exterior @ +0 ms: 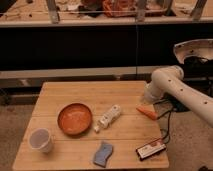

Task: Place the pepper in the ceramic cup

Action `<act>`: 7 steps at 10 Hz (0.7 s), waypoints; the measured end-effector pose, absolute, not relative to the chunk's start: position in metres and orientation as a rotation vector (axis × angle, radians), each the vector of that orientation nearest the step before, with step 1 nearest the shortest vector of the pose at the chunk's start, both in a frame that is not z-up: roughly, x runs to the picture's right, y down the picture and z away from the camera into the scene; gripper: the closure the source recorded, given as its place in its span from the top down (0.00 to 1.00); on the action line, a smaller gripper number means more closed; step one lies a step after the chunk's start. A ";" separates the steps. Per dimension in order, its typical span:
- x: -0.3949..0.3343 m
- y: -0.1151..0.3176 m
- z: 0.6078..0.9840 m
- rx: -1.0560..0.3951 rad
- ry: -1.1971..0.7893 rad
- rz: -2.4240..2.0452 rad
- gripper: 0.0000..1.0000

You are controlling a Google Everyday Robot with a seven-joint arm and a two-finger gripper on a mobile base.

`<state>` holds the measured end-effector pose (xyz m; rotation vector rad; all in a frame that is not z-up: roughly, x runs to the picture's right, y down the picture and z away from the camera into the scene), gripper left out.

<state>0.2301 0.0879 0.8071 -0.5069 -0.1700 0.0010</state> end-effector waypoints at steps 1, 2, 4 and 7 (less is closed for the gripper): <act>0.243 0.091 0.806 -0.518 -0.125 0.142 0.80; 0.250 0.094 0.804 -0.527 -0.088 0.254 0.80; 0.255 0.096 0.803 -0.537 -0.044 0.384 0.80; 0.262 0.103 0.815 -0.602 -0.059 0.378 0.80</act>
